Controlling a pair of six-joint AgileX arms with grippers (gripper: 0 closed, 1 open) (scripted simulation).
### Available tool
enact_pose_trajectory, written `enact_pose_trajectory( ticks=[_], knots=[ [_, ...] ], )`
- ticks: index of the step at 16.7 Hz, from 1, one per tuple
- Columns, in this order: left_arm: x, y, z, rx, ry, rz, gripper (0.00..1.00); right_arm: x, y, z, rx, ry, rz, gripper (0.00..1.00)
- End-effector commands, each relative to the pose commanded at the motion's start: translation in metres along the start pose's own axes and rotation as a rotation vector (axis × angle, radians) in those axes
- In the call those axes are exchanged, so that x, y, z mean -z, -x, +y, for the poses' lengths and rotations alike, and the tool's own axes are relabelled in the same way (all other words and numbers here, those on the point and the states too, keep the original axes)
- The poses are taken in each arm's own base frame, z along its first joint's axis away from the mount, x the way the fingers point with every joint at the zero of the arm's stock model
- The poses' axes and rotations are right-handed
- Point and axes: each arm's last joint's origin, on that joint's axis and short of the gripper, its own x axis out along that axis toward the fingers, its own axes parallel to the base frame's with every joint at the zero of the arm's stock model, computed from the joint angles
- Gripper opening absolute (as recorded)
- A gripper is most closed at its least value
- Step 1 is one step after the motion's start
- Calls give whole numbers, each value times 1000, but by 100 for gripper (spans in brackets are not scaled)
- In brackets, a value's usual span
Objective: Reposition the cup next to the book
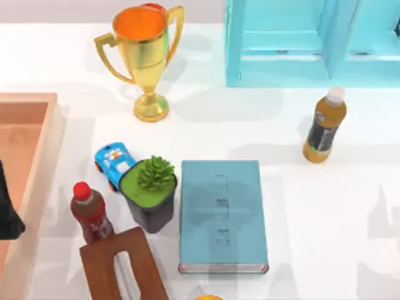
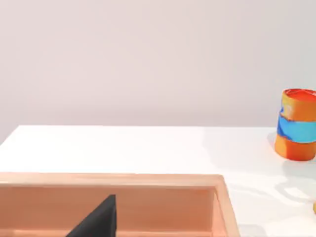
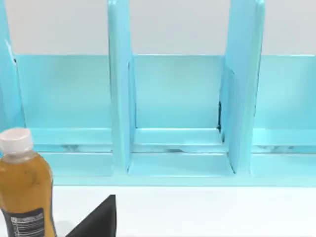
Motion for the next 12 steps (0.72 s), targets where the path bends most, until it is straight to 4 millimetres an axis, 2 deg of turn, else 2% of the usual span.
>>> enact_pose_trajectory(
  ticks=[3, 6, 9, 12],
  knots=[
    [0, 0, 0, 0, 0, 0, 100, -1, 0, 0, 5, 10, 9, 100],
    [0, 0, 0, 0, 0, 0, 100, -15, -1, -5, 41, 99, 100, 100],
    [0, 0, 0, 0, 0, 0, 100, -43, -7, -12, 75, 271, 270, 100],
    [0, 0, 0, 0, 0, 0, 100, -78, -27, -24, 47, 513, 496, 100]
  ],
)
